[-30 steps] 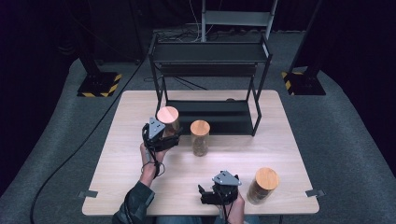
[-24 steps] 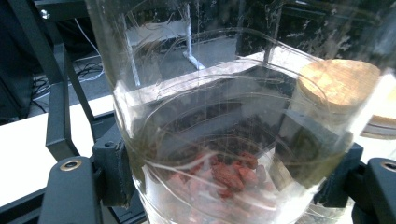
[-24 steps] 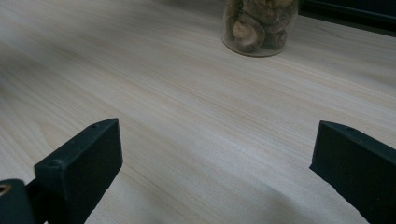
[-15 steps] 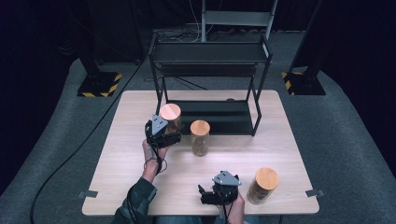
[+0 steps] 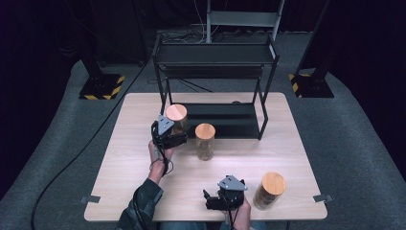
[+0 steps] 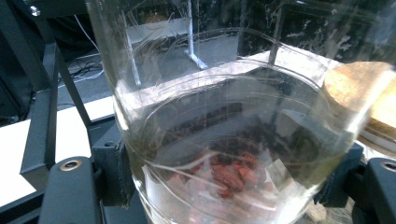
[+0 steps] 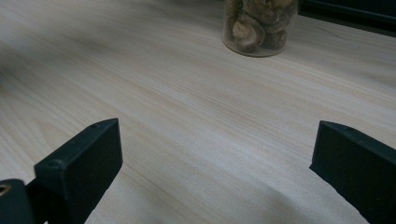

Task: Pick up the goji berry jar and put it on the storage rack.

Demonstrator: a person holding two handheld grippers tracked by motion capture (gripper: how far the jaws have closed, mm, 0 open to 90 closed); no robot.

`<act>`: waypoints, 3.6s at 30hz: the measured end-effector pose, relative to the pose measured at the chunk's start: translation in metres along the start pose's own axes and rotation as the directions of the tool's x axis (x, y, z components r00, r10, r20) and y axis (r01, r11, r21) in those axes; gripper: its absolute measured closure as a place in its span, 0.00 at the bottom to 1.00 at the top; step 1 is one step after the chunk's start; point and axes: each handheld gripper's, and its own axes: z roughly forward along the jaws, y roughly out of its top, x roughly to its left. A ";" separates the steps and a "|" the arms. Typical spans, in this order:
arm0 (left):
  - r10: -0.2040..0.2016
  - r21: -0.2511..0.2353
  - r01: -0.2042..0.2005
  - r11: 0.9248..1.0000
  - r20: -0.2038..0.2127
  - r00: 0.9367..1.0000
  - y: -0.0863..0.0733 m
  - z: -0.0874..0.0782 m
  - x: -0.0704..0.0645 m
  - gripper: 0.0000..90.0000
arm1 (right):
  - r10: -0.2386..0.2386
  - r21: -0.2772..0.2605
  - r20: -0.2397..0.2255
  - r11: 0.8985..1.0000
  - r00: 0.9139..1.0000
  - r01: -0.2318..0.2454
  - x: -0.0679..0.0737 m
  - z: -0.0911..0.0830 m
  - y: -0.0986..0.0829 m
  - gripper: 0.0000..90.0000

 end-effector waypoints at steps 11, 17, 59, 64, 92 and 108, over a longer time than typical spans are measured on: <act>0.001 0.002 -0.001 1.000 -0.003 1.000 0.001 0.009 0.002 0.27 | 0.000 0.002 -0.001 1.000 1.000 0.000 0.000 0.000 0.000 0.01; 0.003 0.006 -0.003 1.000 -0.006 1.000 0.002 0.016 0.002 0.27 | 0.001 0.003 -0.002 1.000 1.000 -0.001 0.000 0.000 0.000 0.01; -0.012 0.032 0.014 0.999 -0.034 0.999 -0.003 0.052 0.007 0.27 | -0.002 0.001 -0.003 1.000 1.000 0.002 0.000 0.000 0.000 0.01; -0.011 0.032 0.013 0.999 -0.038 0.999 -0.004 0.057 0.006 0.27 | -0.002 0.000 -0.003 1.000 1.000 0.002 0.000 0.000 0.000 0.01; -0.007 0.027 0.008 1.000 -0.054 0.999 -0.005 0.073 0.009 0.27 | -0.005 0.000 -0.001 1.000 1.000 0.005 0.000 0.000 0.000 0.01; -0.022 0.035 0.024 0.999 -0.065 0.998 -0.011 0.086 0.012 0.27 | -0.007 -0.002 0.001 1.000 1.000 0.007 0.000 0.000 0.000 0.01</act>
